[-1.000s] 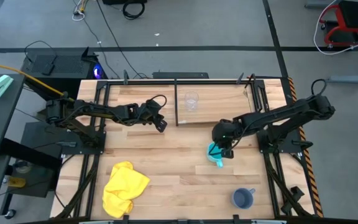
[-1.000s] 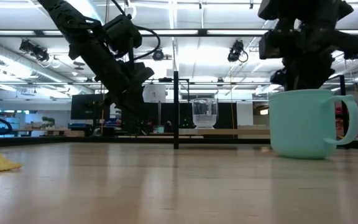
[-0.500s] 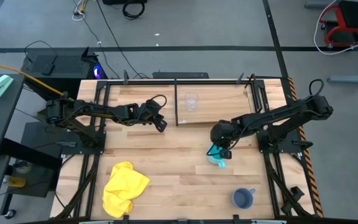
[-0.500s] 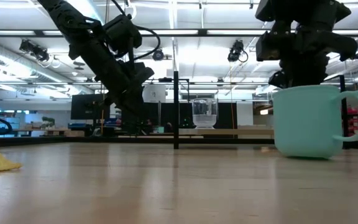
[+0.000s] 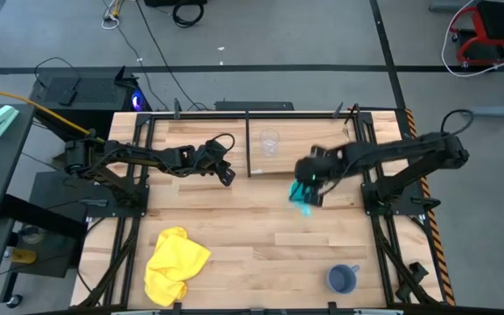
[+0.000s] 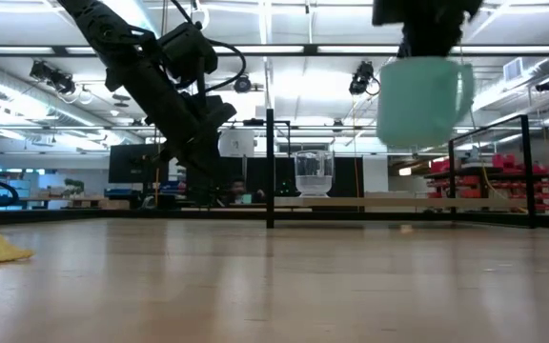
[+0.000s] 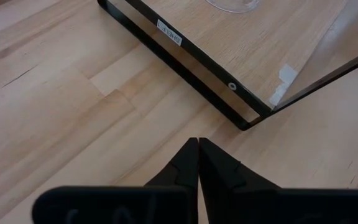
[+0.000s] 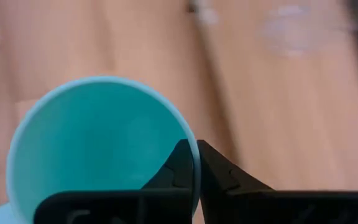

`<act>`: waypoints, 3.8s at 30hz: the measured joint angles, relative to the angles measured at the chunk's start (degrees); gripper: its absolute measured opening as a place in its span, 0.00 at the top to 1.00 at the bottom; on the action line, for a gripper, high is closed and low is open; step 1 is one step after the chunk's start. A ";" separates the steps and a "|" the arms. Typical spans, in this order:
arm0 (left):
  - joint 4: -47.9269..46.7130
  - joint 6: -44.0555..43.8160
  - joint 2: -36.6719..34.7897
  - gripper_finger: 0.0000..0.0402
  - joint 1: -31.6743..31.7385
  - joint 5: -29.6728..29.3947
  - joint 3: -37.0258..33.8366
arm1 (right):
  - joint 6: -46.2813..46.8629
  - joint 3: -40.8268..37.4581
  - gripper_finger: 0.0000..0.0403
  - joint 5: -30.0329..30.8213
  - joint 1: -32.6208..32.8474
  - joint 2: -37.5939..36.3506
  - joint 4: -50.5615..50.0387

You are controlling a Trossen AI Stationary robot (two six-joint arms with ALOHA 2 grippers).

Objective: Stack small to large cups/mugs on shelf
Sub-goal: Put the light blue mug on the shelf

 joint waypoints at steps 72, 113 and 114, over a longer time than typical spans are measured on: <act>0.00 1.40 -0.01 0.97 -0.26 -0.66 0.02 | -26.80 -0.99 0.99 -19.41 -47.39 9.22 10.11; 0.02 1.36 -0.01 0.94 -0.26 -0.66 0.02 | -26.19 -0.99 0.90 -19.80 -46.17 9.27 11.75; 0.02 1.36 -0.02 0.94 -0.26 -0.65 0.01 | -26.14 -0.99 0.90 -19.80 -46.17 9.27 11.84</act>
